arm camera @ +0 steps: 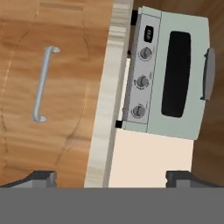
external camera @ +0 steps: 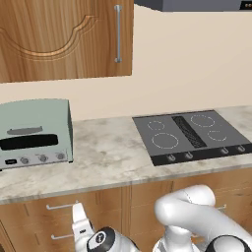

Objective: Take the pizza cutter from the drawer on the left and place it on the dining counter for cutting.

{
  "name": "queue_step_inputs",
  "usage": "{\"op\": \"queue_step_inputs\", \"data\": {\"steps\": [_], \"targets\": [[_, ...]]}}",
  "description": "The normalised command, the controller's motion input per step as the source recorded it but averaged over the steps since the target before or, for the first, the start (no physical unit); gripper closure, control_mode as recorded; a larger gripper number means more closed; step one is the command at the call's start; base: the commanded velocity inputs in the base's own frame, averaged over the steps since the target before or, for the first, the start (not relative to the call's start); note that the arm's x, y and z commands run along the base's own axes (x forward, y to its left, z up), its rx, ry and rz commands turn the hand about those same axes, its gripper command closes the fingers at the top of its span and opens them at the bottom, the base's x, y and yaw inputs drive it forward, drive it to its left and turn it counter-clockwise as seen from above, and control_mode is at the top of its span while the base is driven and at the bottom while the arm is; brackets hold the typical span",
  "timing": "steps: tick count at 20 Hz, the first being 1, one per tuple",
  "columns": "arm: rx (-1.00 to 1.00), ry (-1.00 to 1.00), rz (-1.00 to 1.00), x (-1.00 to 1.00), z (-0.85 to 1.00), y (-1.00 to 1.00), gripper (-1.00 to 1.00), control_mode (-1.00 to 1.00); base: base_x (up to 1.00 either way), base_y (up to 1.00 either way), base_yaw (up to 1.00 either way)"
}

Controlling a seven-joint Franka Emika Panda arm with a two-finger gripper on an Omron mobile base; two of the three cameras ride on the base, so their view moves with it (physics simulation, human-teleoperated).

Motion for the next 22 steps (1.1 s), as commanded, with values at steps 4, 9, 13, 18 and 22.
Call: {"op": "queue_step_inputs", "data": {"steps": [4, 9, 13, 18, 22], "targets": [[0.06, 0.00, 0.00, 0.27, -0.44, 0.22, -1.00, -1.00, 0.00, 0.00, 0.00], [0.01, -0.04, 0.00, 0.30, -0.33, 0.19, -1.00, -1.00, 0.00, 0.00, 0.00], [0.00, -0.03, 0.00, 0.38, -0.29, 0.11, -1.00, -1.00, 0.00, 0.00, 0.00], [0.00, 0.00, 0.00, 0.42, -0.29, 0.13, -1.00, -1.00, 0.00, 0.00, 0.00], [0.00, 0.00, 0.00, 0.37, -0.45, 0.19, -1.00, -1.00, 0.00, 0.00, 0.00]]}}
